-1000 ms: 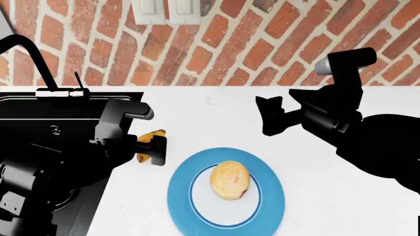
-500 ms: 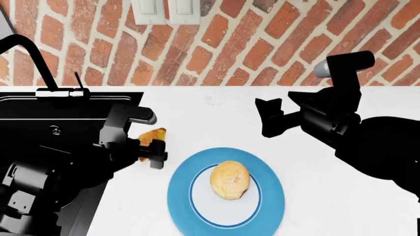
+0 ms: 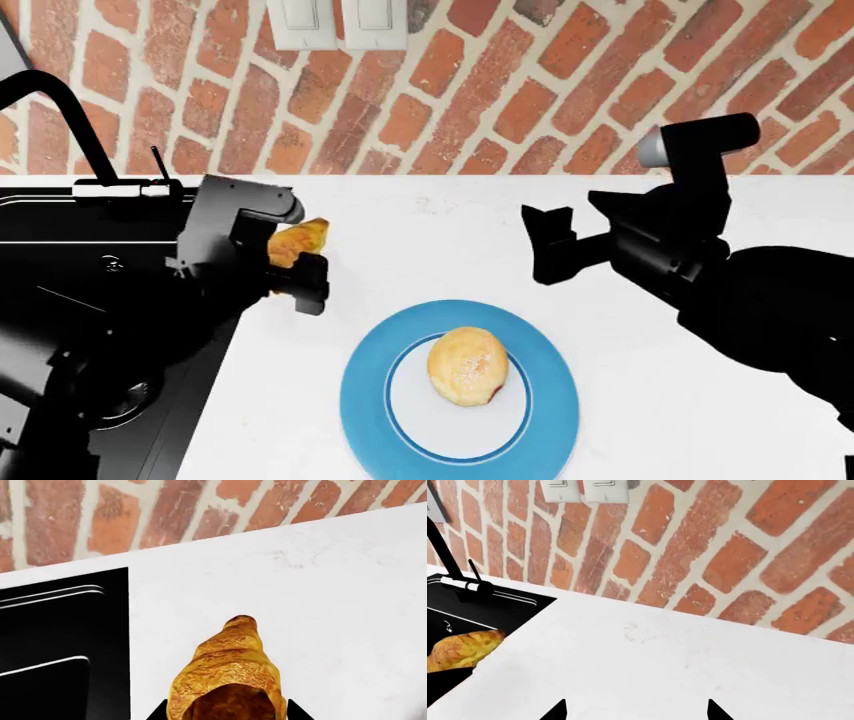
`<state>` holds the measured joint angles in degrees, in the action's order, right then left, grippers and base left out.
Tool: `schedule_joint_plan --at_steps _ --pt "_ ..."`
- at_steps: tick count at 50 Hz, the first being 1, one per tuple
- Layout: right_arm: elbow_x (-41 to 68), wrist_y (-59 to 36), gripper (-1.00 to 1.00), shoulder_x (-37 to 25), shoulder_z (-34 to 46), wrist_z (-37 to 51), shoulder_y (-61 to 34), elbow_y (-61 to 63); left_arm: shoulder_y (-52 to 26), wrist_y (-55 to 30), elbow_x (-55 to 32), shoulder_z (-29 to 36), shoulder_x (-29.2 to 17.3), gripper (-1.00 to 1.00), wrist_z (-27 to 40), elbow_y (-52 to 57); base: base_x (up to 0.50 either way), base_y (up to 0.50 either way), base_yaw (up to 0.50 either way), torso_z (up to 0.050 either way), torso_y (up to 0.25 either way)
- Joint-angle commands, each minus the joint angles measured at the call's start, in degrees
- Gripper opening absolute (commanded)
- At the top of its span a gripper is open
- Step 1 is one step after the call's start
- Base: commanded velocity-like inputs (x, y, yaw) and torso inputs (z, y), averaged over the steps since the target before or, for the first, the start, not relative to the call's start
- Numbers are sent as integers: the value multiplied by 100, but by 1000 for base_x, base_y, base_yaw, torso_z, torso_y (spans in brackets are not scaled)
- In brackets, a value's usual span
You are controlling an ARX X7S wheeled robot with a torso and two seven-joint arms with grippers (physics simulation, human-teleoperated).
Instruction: Place the pastries on the plates.
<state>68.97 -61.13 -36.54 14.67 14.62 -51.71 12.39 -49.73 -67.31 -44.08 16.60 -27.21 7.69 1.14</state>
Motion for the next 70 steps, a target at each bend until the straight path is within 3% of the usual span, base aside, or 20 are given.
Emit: schedule_joint_plan --at_steps 1,26,49,70 --pt "-178 144 100 0 52 3 35 12 -96 -210 -308 -259 -190 -100 181 686 0 0 0 0 0" --pt "-483 483 100 -42 211 -246 182 211 26 -198 -350 -135 -282 -100 216 953 -12 0 0 0 0" --pt "-436 485 100 -88 206 -188 194 279 81 -132 -429 -194 -332 -100 224 985 -361 5 0 0 0" --pt "-528 626 100 -152 247 -260 337 335 118 -98 -483 -218 -421 -100 220 1017 -148 242 0 0 0"
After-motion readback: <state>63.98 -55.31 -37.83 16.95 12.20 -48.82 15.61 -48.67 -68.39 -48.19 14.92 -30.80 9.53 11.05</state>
